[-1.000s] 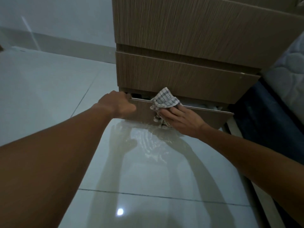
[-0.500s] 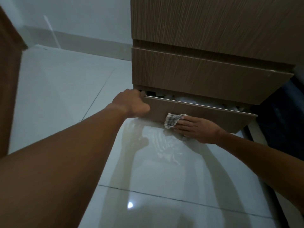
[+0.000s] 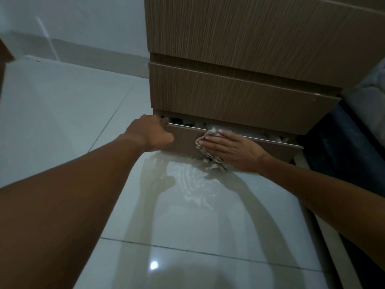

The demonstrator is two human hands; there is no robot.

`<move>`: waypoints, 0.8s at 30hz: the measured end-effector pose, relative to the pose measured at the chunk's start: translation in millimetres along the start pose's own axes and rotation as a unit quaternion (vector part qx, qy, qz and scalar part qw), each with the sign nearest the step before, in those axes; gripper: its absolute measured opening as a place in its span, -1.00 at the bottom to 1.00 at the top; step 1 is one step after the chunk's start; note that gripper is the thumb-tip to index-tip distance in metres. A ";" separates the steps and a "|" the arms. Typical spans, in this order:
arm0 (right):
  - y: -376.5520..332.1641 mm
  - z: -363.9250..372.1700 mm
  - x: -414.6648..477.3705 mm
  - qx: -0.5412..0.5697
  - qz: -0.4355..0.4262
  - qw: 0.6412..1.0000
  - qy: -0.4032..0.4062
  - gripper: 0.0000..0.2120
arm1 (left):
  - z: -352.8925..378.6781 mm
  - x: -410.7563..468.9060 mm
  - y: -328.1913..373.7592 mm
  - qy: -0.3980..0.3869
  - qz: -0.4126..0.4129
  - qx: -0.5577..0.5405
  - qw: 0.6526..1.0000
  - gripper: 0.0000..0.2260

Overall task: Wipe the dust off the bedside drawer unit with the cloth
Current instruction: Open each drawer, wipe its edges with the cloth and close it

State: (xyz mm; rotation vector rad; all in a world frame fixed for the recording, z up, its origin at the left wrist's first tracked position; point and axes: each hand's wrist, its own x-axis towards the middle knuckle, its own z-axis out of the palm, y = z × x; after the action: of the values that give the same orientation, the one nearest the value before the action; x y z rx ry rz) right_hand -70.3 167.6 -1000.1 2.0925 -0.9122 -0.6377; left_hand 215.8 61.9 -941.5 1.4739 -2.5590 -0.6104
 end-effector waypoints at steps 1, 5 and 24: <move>-3.4 -0.2 8.2 0.006 -0.007 1.000 -0.014 -0.29 | -0.5 -1.1 1.3 0.000 -0.001 0.000 1.000 -0.60; -15.8 -3.0 29.2 0.007 -0.022 0.999 -0.046 -0.31 | -0.7 -4.6 1.7 0.011 -0.003 0.007 1.000 -0.56; -43.9 29.1 -121.8 0.369 0.580 0.724 0.057 -0.18 | 60.8 2.8 148.0 0.011 0.075 0.122 0.990 -0.62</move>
State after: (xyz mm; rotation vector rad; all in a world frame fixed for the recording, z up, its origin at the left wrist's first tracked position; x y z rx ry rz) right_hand -148.3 269.1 -1035.2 1.5589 -2.3270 0.6242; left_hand 77.4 142.0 -937.5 1.3266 -2.7747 -0.2663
